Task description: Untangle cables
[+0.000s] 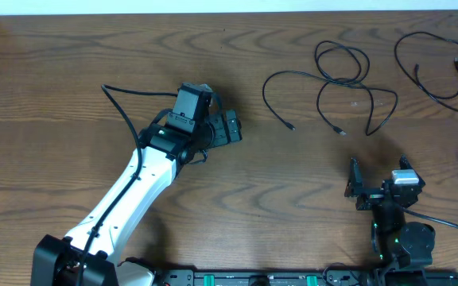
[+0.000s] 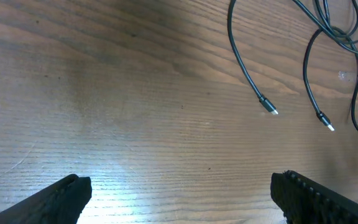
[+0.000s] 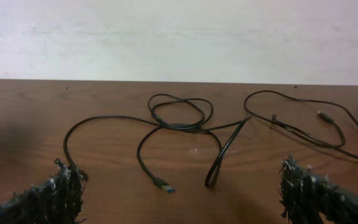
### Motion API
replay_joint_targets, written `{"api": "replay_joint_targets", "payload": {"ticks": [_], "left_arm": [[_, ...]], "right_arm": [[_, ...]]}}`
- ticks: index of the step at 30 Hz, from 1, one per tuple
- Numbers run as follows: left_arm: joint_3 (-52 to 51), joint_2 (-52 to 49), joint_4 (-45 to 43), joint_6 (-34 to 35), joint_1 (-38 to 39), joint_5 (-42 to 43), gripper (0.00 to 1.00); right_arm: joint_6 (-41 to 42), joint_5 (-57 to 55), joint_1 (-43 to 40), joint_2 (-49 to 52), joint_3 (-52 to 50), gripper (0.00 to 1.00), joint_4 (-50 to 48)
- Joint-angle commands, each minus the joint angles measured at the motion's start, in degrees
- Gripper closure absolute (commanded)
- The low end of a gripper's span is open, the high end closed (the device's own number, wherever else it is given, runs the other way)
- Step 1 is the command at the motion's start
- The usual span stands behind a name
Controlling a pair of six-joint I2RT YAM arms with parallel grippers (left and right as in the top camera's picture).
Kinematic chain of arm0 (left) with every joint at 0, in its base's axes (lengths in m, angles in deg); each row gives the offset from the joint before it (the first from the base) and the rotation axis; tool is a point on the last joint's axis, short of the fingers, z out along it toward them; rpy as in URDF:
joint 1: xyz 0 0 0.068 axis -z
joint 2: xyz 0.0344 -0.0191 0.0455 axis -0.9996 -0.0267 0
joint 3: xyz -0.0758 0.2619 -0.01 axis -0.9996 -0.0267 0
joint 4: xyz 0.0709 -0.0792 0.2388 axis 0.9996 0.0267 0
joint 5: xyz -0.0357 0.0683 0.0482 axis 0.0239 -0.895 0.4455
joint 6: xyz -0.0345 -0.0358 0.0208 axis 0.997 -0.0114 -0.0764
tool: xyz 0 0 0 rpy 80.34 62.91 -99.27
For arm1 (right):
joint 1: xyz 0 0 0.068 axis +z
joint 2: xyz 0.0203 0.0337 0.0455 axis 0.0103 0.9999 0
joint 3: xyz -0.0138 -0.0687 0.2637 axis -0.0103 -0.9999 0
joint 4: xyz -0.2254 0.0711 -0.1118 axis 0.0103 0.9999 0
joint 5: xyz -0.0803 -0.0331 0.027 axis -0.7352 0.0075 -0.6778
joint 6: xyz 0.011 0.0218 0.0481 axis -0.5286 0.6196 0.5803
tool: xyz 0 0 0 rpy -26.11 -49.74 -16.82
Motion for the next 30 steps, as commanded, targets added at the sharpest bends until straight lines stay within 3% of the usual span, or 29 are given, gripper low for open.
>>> {"api": "replay_joint_targets", "payload": {"ticks": [1, 7, 11, 14, 23, 30], "left_arm": [[0.2, -0.4, 0.2, -0.1, -0.2, -0.6, 0.01], [0.2, -0.2, 0.4, -1.4, -0.2, -1.2, 0.01], [0.2, 1.2, 6.6, -14.8, 0.0, -5.2, 0.01], [-0.7, 4.3, 8.7, -18.3, 0.2, -5.3, 0.01], [-17.3, 23.5, -11.7, -28.1, 0.0, -8.3, 0.00], [-29.2, 39.1, -16.0, -28.3, -4.1, -8.0, 0.01]], "right_arm": [[-0.9, 0.1, 0.5, -0.4, -0.1, 0.01, 0.3], [-0.9, 0.1, 0.5, -0.4, -0.1, 0.01, 0.3], [-0.9, 0.1, 0.5, -0.4, -0.1, 0.01, 0.3], [-0.9, 0.1, 0.5, -0.4, -0.1, 0.01, 0.3], [-0.9, 0.1, 0.5, -0.4, -0.1, 0.01, 0.3], [-0.9, 0.1, 0.5, -0.4, -0.1, 0.01, 0.3]]}}
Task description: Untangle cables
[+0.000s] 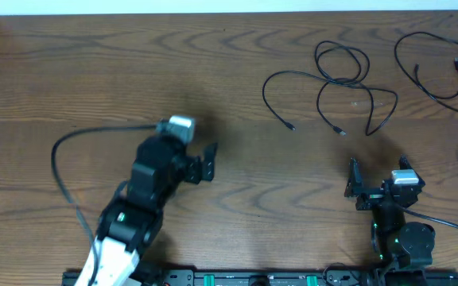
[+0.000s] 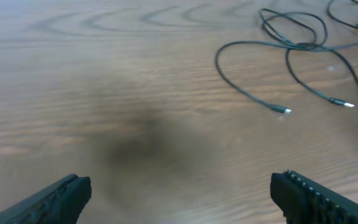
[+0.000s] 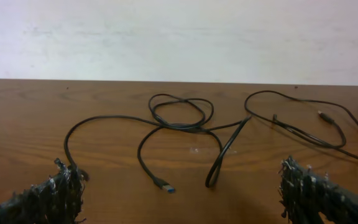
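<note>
A tangle of black cables (image 1: pixel 342 78) lies at the far right of the table, with loops and loose plug ends (image 2: pixel 284 111). My left gripper (image 1: pixel 208 165) hovers open and empty over bare wood, well to the left of the tangle; in its wrist view the gripper (image 2: pixel 182 200) shows both fingers wide apart. My right gripper (image 1: pixel 378 173) sits open near the front right, facing the tangle (image 3: pixel 179 117). A USB plug (image 3: pixel 165 185) lies just ahead of the right gripper (image 3: pixel 182 200).
A separate black cable loop (image 1: pixel 437 67) lies at the far right corner, also seen in the right wrist view as a cable loop (image 3: pixel 303 127). A white cable rests at the right edge. The wooden table (image 1: pixel 94 71) stretches left.
My left arm has pulled back toward the near left, so its open gripper is farther from the cable ends. The right arm and the cables have not moved.
</note>
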### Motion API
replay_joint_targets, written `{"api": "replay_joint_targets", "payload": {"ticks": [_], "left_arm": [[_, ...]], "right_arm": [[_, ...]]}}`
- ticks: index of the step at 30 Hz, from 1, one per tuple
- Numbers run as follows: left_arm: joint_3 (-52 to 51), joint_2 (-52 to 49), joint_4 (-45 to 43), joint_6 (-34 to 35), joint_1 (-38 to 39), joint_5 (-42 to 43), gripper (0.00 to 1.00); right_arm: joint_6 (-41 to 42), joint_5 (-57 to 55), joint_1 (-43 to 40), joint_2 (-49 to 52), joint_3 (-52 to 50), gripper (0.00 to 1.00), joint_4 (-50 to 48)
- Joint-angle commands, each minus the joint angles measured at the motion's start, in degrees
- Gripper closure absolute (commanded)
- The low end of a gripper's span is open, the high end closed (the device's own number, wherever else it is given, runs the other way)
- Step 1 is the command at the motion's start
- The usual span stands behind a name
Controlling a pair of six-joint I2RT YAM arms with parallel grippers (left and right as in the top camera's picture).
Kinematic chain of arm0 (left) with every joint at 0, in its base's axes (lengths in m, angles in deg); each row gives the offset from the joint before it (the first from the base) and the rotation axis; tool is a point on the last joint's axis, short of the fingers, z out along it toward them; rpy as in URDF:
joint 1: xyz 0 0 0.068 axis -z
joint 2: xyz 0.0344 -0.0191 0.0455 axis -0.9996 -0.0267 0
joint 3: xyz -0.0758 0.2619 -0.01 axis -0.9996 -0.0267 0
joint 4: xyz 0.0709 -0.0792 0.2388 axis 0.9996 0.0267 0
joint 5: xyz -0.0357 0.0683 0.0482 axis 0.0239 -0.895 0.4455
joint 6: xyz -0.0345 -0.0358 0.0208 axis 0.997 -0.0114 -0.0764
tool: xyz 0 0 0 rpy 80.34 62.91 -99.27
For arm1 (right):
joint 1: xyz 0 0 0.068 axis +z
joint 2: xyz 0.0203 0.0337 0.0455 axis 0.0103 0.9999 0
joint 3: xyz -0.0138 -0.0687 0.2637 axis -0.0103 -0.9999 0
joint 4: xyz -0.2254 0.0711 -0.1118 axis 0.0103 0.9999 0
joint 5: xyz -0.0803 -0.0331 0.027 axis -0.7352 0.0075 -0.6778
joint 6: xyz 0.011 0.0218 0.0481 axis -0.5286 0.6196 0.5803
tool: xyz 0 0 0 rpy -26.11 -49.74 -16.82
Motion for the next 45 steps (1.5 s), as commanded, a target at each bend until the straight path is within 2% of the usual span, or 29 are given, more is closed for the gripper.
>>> {"api": "replay_joint_targets", "payload": {"ticks": [1, 7, 15, 22, 26, 33, 40, 45], "left_arm": [[-4.0, 6.1, -0.5, -2.0, -2.5, -0.8, 0.01], [-10.3, 17.9, -0.5, -2.0, -6.4, -0.3, 0.01], [-18.8, 34.1, -0.5, -2.0, -14.7, 7.2, 0.01], [-24.7, 44.1, -0.7, -2.0, -18.2, 7.2, 0.01], [-26.8, 46.8, -1.2, -2.8, -18.7, 5.2, 0.01], [-31.0, 48.5, -5.7, -8.7, -18.7, 5.0, 0.00], [-32.0, 48.5, -7.3, -8.9, -18.7, 0.3, 0.01], [-32.0, 48.5, -6.6, -8.9, -18.7, 0.0, 0.01]], "right_arm": [[-0.8, 0.0, 0.5, -0.4, -0.1, 0.01, 0.2], [-0.9, 0.0, 0.5, -0.3, -0.1, 0.01, 0.2], [-0.8, 0.0, 0.5, -0.3, -0.1, 0.01, 0.2], [-0.8, 0.0, 0.5, -0.3, -0.1, 0.01, 0.2], [-0.8, 0.0, 0.5, -0.3, -0.1, 0.01, 0.2], [-0.8, 0.0, 0.5, -0.3, -0.1, 0.01, 0.2], [-0.8, 0.0, 0.5, -0.3, -0.1, 0.01, 0.2], [-0.9, 0.0, 0.5, -0.3, -0.1, 0.01, 0.2]]}}
